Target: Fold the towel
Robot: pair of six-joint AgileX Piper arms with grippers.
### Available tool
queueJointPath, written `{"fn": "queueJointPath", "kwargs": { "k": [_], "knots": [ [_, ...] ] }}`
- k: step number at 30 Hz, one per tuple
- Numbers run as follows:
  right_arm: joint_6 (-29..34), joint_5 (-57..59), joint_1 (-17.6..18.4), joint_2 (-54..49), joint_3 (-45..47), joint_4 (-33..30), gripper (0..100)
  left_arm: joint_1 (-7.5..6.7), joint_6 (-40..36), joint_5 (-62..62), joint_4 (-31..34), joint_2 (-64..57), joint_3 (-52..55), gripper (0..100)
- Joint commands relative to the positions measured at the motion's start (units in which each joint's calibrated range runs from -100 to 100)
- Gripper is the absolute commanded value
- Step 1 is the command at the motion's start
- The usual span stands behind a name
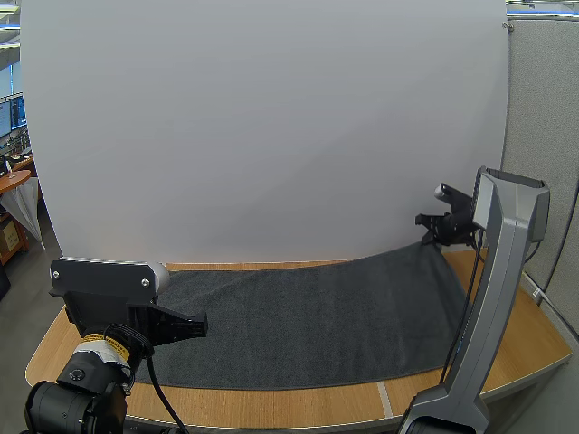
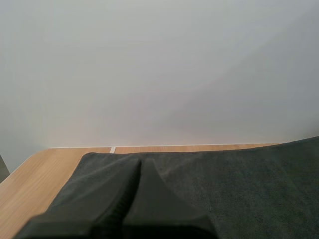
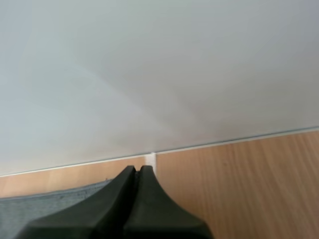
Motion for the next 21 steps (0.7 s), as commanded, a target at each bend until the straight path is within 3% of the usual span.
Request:
{"fn": "queueJointPath", "kwargs": {
  "k": [1,13,21],
  "knots": [
    [-0.1,4.9,1.1,-2.6,0.4,0.9,0,-0.03,0.1,-0.6,0.2,-0.3,-0.4,0],
    [-0.1,23.7,6.8,-12.2,0.4,0.9,0,-0.03,0.1,-0.6,0.2,-0.3,-0.4,0],
    [-0.1,23.7,12.2,-17.7,1.2,0.4,0,-0.03,0.1,-0.6,0.2,-0.3,-0.4,0]
  ]
}}
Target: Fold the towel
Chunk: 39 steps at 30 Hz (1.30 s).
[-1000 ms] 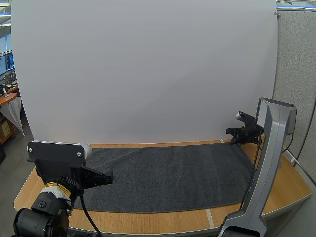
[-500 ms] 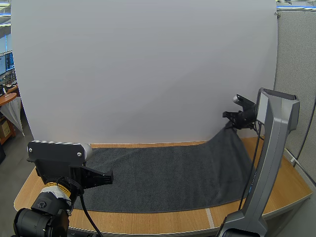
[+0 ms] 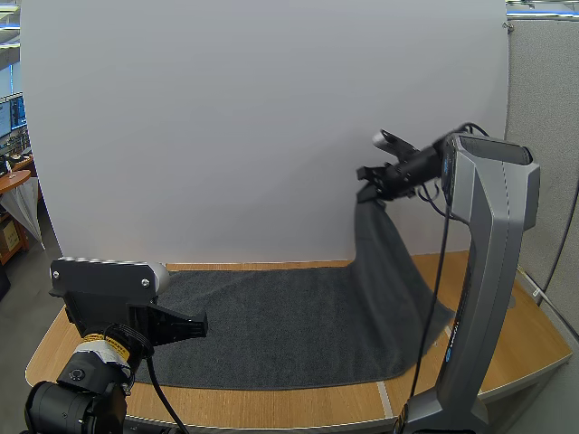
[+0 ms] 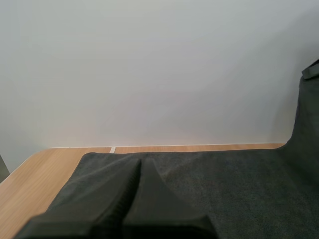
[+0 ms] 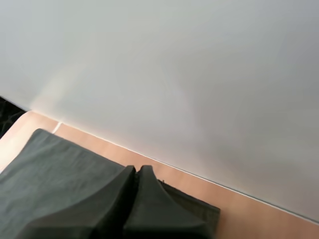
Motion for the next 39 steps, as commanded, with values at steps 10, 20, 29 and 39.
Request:
{"fn": "queueJointPath", "kwargs": {
  "k": [10,20,29,39],
  "knots": [
    [-0.1,1.3,9.4,-8.3,8.7,-1.4,0,-0.03,0.1,-0.6,0.2,-0.3,-0.4,0],
    [-0.2,1.3,15.3,-9.3,9.4,-1.1,0,-0.03,0.1,-0.6,0.2,-0.3,-0.4,0],
    [-1.4,1.3,20.2,-9.1,9.4,-1.3,0,-0.03,0.1,-0.6,0.2,-0.3,-0.4,0],
    [-1.4,-6.3,26.9,-8.9,9.4,-2.6,0,-0.03,0.1,-0.6,0.2,-0.3,-0.4,0]
  ]
}}
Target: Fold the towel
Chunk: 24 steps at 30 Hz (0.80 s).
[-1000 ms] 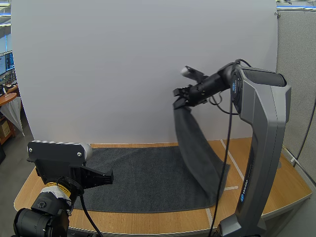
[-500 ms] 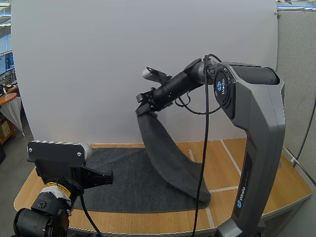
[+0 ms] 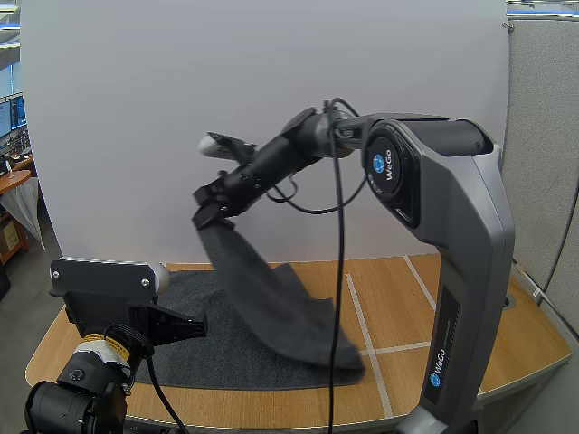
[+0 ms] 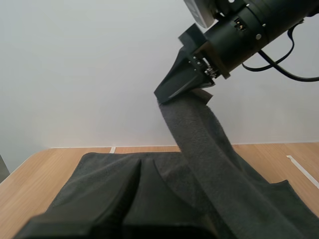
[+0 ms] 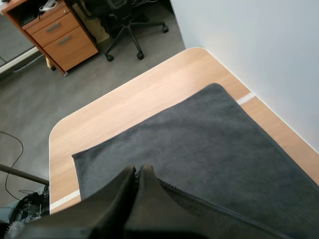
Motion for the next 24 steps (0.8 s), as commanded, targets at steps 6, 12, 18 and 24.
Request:
{"fn": "queueJointPath", "kwargs": {
  "k": [6,12,18,24],
  "knots": [
    [-0.3,-11.2,3.8,-0.4,0.3,-1.1,0,-0.03,0.1,-0.6,0.2,-0.3,-0.4,0],
    [0.3,-13.4,3.9,2.6,0.3,-0.6,0,-0.03,0.1,-0.6,0.2,-0.3,-0.4,0],
    [0.8,-17.9,3.9,5.3,0.3,-0.6,0,-0.03,0.1,-0.6,0.2,-0.3,-0.4,0],
    [1.6,-21.5,3.9,5.6,0.3,-0.6,0,-0.03,0.1,-0.6,0.2,-0.3,-0.4,0]
  ]
}}
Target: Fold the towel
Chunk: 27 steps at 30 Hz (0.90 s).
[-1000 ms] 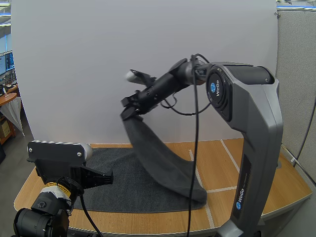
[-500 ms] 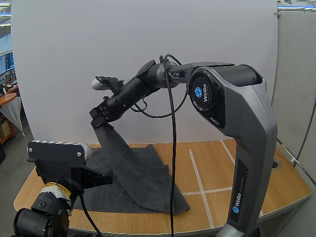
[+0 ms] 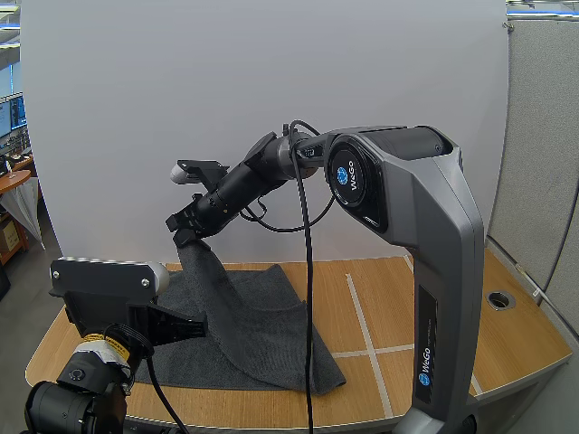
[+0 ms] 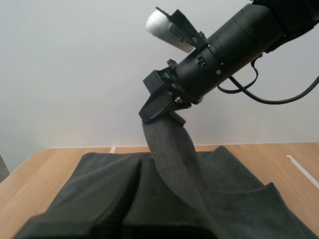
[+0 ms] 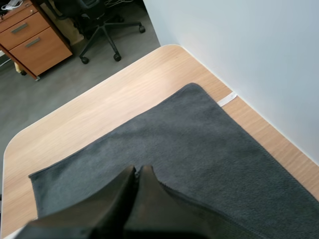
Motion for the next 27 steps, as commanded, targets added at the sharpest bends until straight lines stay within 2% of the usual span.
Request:
{"fn": "queueJointPath", "kwargs": {
  "k": [1,5,10,20,27],
  "knots": [
    [1.2,-4.9,0.0,0.0,0.3,0.8,0,-0.03,0.1,-0.6,0.2,-0.3,-0.4,0],
    [1.2,-5.2,0.0,0.0,0.3,3.3,0,-0.03,0.1,-0.6,0.2,-0.3,-0.4,0],
    [1.2,-12.1,1.1,0.1,0.3,3.8,0,-0.03,0.1,-0.6,0.2,-0.3,-0.4,0],
    [0.9,-29.1,6.8,0.2,0.3,-0.1,0,-0.03,0.1,-0.6,0.2,-0.3,-0.4,0],
    [0.8,-34.6,9.3,0.5,-0.9,-0.1,0,-0.03,0.1,-0.6,0.2,-0.3,-0.4,0]
  ]
}}
